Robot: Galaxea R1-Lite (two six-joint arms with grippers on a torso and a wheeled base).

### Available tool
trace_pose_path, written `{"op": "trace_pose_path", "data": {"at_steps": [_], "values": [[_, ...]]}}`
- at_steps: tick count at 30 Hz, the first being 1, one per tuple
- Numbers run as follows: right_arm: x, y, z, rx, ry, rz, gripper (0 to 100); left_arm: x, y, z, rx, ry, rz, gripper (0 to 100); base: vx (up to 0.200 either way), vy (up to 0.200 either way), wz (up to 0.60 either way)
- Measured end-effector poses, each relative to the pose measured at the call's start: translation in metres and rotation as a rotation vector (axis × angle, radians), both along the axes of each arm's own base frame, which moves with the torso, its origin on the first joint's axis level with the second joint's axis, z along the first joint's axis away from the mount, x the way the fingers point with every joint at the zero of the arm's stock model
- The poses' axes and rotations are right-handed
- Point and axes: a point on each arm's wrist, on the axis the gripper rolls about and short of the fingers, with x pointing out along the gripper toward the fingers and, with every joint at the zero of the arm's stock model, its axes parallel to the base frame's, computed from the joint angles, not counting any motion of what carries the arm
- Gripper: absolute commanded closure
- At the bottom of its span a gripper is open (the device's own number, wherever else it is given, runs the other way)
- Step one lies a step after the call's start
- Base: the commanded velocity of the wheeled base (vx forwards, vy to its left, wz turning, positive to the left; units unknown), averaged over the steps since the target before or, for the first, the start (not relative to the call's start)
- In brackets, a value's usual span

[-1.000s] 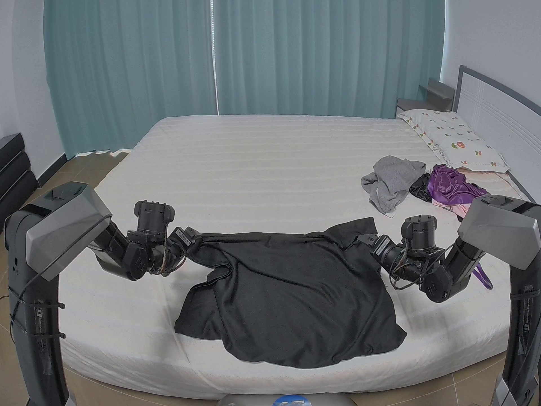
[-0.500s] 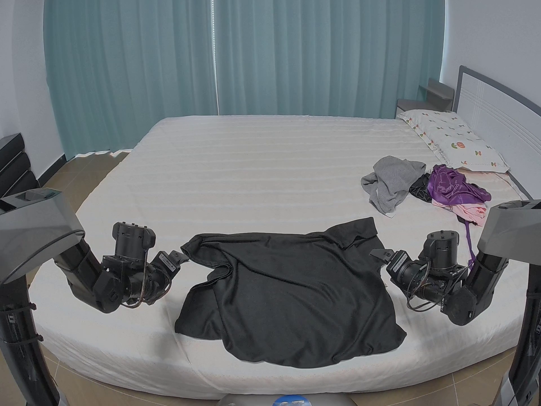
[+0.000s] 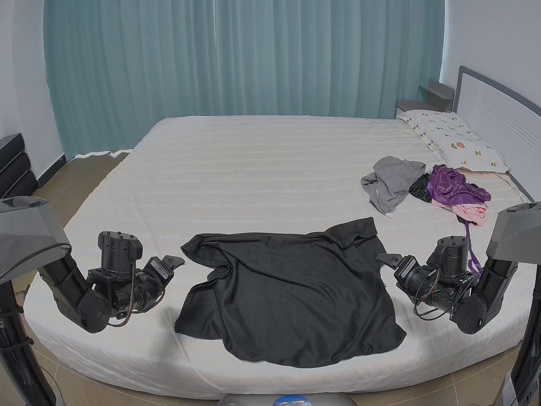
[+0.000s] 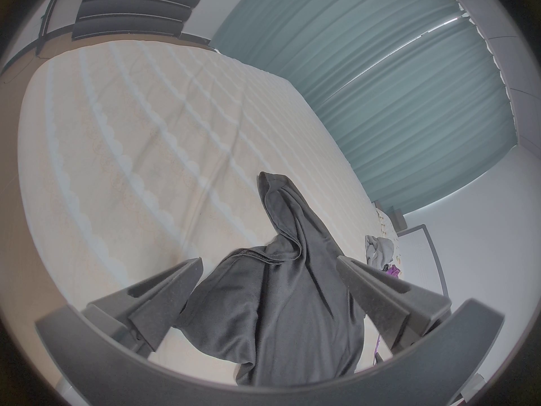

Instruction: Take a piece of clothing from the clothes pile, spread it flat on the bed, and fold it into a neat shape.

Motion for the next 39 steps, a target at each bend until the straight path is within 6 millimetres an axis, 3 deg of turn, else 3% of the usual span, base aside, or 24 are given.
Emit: {"op": "trace_pose_path", "data": {"at_steps": [4, 16, 31, 39], "values": [[-0.0003, 0.0002, 0.0, 0.0, 0.0, 0.001, 0, -0.0008, 0.0, 0.0003, -0.001, 0.0, -0.002, 0, -0.2, 0.0, 0.0], [-0.0005, 0.0007, -0.0009, -0.003, 0.003, 0.004, 0, 0.0016, -0.0004, 0.0015, -0.007, -0.008, -0.001, 0, 0.0, 0.0, 0.0], [-0.0009, 0.0039, -0.0019, -0.005, 0.004, 0.013, 0, 0.0016, -0.0021, 0.0019, -0.008, -0.01, -0.004, 0, 0.0, -0.2, 0.0], [-0.001, 0.0038, -0.0031, -0.007, 0.009, 0.013, 0, 0.0002, -0.0025, 0.0026, 0.001, -0.012, -0.006, 0, 0.0, 0.0, 0.0]]}}
